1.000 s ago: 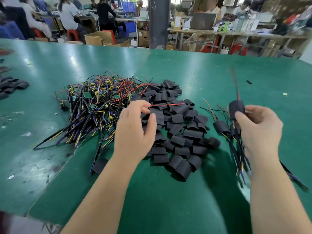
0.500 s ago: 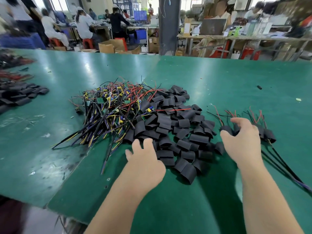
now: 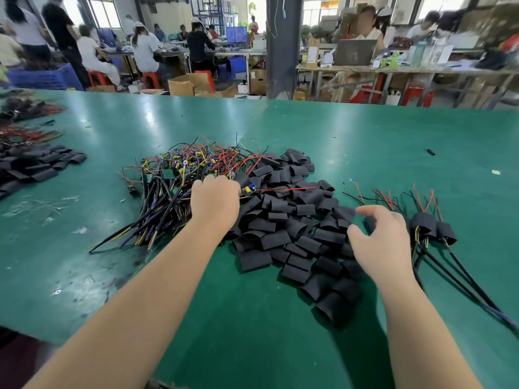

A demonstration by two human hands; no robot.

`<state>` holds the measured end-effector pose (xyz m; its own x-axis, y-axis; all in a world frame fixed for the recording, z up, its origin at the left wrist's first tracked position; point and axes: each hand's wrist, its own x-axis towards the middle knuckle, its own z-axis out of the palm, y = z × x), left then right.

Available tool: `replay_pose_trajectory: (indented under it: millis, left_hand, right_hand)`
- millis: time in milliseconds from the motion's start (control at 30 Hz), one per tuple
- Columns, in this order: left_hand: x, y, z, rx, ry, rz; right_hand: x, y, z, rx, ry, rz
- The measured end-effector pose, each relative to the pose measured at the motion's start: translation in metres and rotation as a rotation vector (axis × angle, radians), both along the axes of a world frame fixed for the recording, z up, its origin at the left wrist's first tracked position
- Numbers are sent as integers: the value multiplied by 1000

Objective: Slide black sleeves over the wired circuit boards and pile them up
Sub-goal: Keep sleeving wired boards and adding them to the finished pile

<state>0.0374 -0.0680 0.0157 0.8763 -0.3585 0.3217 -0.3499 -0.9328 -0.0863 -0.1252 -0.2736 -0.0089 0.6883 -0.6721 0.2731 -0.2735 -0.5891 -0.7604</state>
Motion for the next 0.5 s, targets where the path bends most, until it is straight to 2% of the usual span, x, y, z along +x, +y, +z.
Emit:
replay_pose_trajectory:
  millis: [233, 433, 500]
  left_hand:
    - [21, -7, -21, 100, -52, 146]
    - [27, -8, -19, -35, 36, 231]
    - [28, -6, -10, -81, 2, 221]
  right_hand:
    - [2, 3, 0, 1, 18, 17]
    - [3, 5, -1, 35, -11, 32]
    - [3, 5, -1, 43, -25, 34]
